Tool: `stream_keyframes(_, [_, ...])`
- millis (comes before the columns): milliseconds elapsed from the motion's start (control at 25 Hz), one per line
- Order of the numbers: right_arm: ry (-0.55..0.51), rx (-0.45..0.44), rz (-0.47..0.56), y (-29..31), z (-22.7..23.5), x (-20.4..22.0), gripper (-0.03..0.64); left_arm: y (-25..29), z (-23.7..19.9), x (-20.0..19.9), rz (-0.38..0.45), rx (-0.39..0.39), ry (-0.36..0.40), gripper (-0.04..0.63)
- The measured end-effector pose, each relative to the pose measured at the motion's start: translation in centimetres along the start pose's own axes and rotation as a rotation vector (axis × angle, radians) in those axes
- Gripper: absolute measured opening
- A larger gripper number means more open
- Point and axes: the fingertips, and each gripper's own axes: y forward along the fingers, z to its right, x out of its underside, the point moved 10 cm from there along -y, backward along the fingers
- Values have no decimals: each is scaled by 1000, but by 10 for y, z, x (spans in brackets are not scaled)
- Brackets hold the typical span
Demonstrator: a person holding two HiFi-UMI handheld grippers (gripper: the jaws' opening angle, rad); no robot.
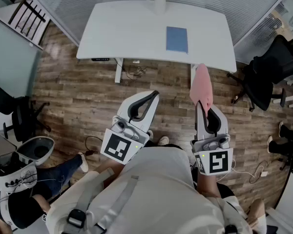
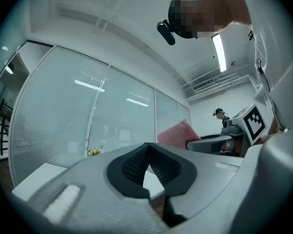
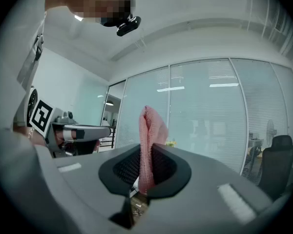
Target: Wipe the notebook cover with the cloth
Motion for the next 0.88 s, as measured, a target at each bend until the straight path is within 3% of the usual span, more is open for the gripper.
stream_keyframes(480, [20,26,8,27,-27,-5,26,-15,-38,-1,-3,17,-16,2])
stream_keyframes(880, [21,48,9,39,-17,2,26,2,-47,6,-6,30,-25,2])
